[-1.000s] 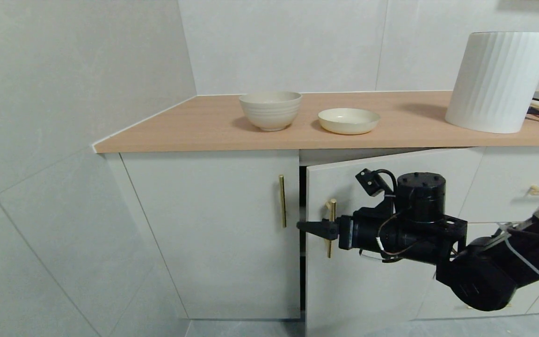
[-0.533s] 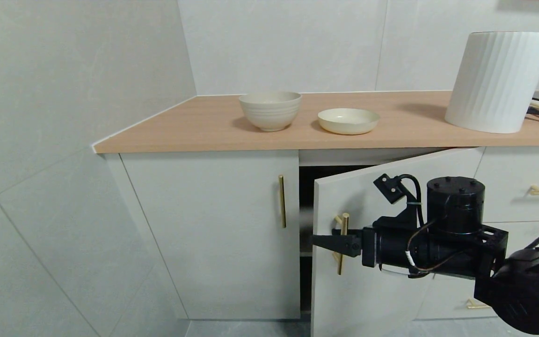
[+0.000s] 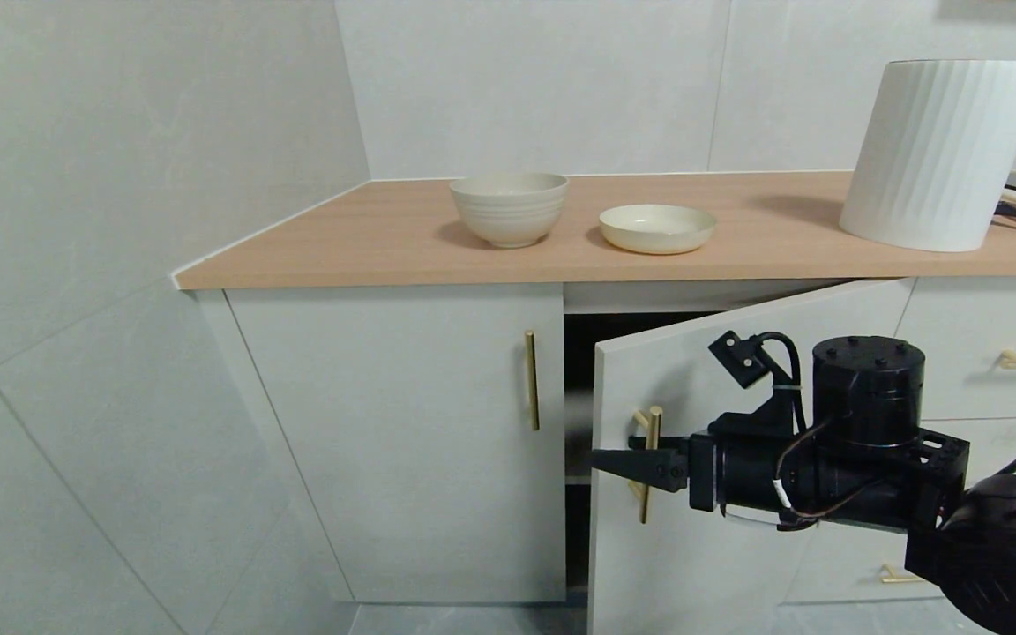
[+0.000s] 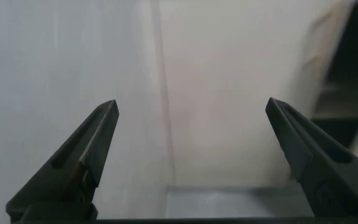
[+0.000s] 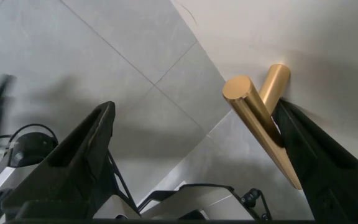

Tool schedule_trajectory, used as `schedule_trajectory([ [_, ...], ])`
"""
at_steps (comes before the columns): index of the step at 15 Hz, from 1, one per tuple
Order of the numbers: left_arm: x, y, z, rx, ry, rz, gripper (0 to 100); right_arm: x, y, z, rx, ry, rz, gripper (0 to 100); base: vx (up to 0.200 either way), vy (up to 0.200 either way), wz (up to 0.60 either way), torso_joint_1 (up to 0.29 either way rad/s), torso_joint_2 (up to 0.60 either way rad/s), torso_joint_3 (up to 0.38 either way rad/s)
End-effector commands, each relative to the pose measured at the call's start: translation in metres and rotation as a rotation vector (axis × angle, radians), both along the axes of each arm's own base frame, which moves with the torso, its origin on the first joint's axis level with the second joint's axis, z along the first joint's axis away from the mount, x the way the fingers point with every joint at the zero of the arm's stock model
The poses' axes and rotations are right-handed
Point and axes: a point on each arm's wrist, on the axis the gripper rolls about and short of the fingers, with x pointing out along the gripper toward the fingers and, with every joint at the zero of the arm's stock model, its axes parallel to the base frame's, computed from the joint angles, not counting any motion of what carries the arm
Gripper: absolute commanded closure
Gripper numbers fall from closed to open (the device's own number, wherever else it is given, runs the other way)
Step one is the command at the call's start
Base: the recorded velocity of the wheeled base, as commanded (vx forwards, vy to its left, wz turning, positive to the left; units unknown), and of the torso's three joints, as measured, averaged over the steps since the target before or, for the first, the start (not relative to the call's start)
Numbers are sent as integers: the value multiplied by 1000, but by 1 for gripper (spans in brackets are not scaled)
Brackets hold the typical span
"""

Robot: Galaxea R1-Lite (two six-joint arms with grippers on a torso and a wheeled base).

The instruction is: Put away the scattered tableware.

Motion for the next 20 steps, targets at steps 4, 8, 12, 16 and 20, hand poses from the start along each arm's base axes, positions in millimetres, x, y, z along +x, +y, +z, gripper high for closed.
schedule_trajectory([
  [4,8,-11,99,-101,257,-555,0,-3,4,-1,-2,3,18,0,0,0,0,0,0,0],
  [8,116,-18,122,-254,530,-845,0,-4,5,0,-1,-2,20,0,0,0,0,0,0,0],
  [12,218,-55,86,-263,689,-1009,0,-7,10,-4,-9,9,42,0,0,0,0,0,0,0],
  [16,257,-88,50,-244,759,-1095,0,-9,12,-3,-8,6,51,0,0,0,0,0,0,0],
  [20,265,-108,38,-256,789,-1147,0,-11,12,-5,-13,11,54,0,0,0,0,0,0,0],
])
